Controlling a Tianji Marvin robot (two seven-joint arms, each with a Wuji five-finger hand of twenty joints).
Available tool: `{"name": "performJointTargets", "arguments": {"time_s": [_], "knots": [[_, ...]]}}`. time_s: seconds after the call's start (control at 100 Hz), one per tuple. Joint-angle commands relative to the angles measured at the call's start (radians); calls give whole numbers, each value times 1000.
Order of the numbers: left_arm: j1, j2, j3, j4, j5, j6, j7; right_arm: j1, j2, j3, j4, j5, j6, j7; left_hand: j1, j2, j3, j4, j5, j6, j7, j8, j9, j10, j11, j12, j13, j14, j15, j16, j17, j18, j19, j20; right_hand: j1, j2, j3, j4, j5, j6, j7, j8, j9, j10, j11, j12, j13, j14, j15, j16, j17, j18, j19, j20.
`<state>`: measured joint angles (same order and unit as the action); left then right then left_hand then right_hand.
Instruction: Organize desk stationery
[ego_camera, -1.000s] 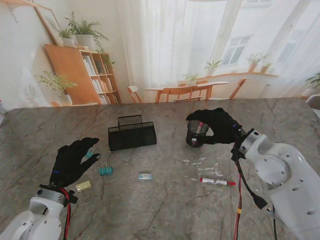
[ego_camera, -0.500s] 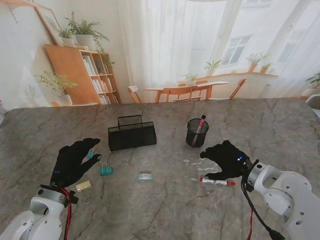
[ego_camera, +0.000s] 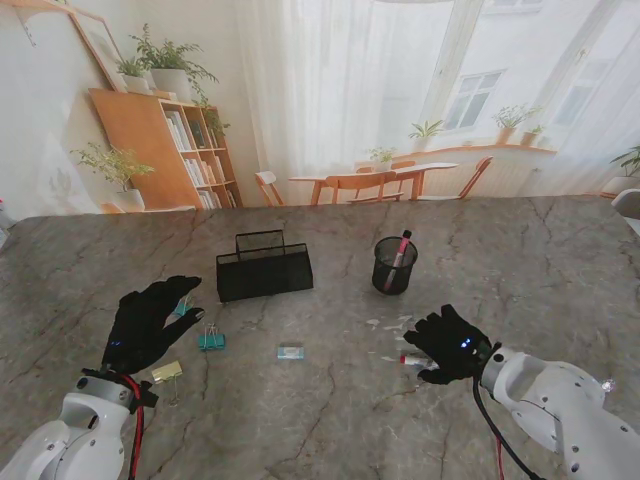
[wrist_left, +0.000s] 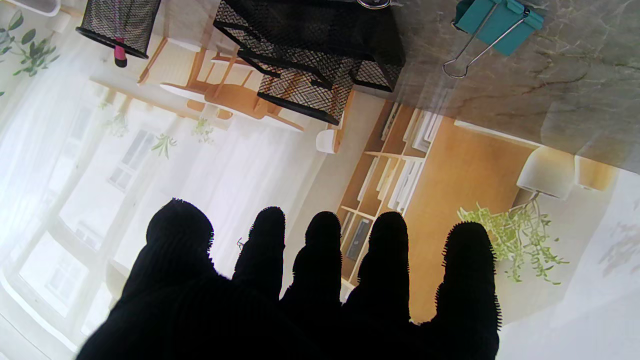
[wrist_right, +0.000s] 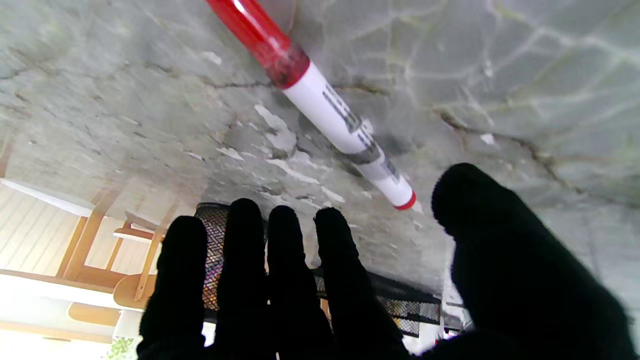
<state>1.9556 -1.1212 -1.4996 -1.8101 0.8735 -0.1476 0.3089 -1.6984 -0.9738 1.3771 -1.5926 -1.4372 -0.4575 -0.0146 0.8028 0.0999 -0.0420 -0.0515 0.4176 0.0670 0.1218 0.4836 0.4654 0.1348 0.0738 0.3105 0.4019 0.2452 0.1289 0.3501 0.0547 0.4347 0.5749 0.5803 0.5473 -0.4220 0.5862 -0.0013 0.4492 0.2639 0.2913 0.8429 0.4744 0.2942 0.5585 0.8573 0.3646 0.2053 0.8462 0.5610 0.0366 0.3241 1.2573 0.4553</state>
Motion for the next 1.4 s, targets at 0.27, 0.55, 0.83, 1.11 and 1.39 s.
{"name": "performJointTargets", "arguments": {"time_s": [0.27, 0.55, 0.83, 1.11, 1.39], "knots": [[8, -3, 1, -7, -1, 3, 4, 39, 10, -68, 60, -2, 38, 18, 21, 81, -7, -1, 7, -11, 1, 11, -14, -1, -6, 0, 6, -5, 11, 4, -4, 2, 14, 31, 103, -55, 27, 53, 75, 44, 93, 117, 3, 45, 197, 37, 52, 37, 137, 28, 62, 62, 90, 29], [20, -5, -4, -14, 6, 5, 22, 58, 13, -91, 84, 10, 30, 35, 20, 81, -7, -1, 7, -10, 1, 11, -13, -2, -6, 0, 7, -5, 12, 5, -3, 3, 13, 31, 130, -186, 271, -38, 126, -52, 464, 100, 185, -45, 440, 1, 271, -40, 281, 56, 277, 63, 152, 100], [26, -6, -7, -18, 8, 7, 27, 95, 12, -124, 128, 65, 19, 71, 20, 82, -7, -1, 6, -10, 1, 11, -12, -1, -6, 0, 8, -3, 12, 5, -3, 2, 14, 31, 94, -180, 246, -60, 206, -116, 491, -155, 297, -77, 290, -95, 351, -57, 210, 8, 346, 45, 139, 82], [27, -5, -8, -19, 8, 7, 22, 136, 15, -166, 171, 86, -11, 49, 20, 81, -7, -1, 7, -11, 1, 11, -11, -2, -6, 0, 10, -4, 13, 6, -3, 4, 15, 31, 139, -285, 256, -114, 311, -250, 586, -291, 483, -159, 213, -153, 483, -120, 167, -33, 450, 9, 134, 45], [29, -5, -8, -19, 10, 8, 26, 144, 17, -174, 179, 91, -21, 55, 22, 82, -6, 0, 6, -9, 1, 11, -10, 1, -5, 0, 12, -3, 14, 7, -3, 4, 15, 31, 128, -352, 372, -99, 410, -346, 707, -281, 618, -215, 296, -89, 612, -183, 228, -37, 595, -13, 176, 20]]}}
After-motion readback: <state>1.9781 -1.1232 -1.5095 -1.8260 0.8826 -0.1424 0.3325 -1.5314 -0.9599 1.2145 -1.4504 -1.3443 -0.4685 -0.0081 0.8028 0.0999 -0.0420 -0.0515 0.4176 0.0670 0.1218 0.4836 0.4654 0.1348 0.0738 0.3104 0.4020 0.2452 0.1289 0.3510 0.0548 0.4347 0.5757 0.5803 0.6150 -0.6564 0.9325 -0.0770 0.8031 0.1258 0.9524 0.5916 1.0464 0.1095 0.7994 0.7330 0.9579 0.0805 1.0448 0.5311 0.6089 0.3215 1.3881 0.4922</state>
